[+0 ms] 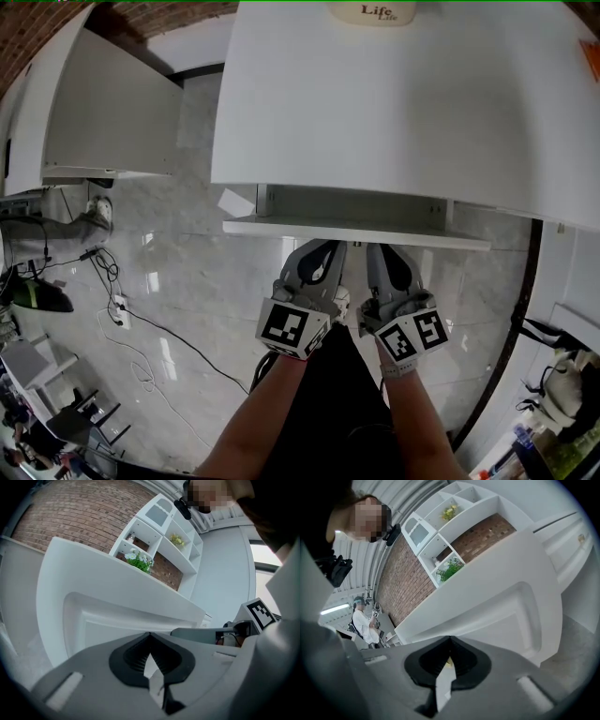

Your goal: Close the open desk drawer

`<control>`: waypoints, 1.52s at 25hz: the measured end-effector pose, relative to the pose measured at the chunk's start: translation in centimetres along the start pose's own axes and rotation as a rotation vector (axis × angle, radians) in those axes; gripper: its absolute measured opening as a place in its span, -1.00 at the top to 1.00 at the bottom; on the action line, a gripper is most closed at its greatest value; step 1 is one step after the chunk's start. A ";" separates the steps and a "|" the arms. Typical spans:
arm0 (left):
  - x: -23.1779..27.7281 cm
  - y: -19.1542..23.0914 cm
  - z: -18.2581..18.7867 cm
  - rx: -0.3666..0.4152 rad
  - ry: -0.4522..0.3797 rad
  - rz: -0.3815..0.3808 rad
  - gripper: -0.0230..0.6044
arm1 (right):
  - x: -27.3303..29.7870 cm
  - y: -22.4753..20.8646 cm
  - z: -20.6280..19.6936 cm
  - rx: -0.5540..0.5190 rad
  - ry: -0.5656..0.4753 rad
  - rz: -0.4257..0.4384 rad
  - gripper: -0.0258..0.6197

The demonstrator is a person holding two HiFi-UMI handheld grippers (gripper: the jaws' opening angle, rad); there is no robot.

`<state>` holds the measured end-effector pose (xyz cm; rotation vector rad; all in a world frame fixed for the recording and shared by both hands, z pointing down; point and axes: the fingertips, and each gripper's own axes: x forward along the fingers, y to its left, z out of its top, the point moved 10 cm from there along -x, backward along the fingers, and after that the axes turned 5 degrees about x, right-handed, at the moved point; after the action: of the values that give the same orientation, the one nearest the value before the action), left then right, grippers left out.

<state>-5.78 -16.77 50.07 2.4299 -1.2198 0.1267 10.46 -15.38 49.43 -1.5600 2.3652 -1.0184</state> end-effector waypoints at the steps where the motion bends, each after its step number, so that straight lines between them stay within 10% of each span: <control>1: 0.1 0.1 0.2 -0.001 0.000 -0.001 0.92 | 0.1 -0.1 0.1 0.002 -0.003 0.001 0.92; 38: 5.4 3.1 1.8 -0.059 0.000 -0.035 0.92 | 4.8 -2.1 2.4 0.038 -0.067 -0.006 0.92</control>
<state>-5.10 -23.19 50.87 2.3984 -1.1643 0.0798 10.98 -21.14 50.07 -1.5636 2.2854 -0.9906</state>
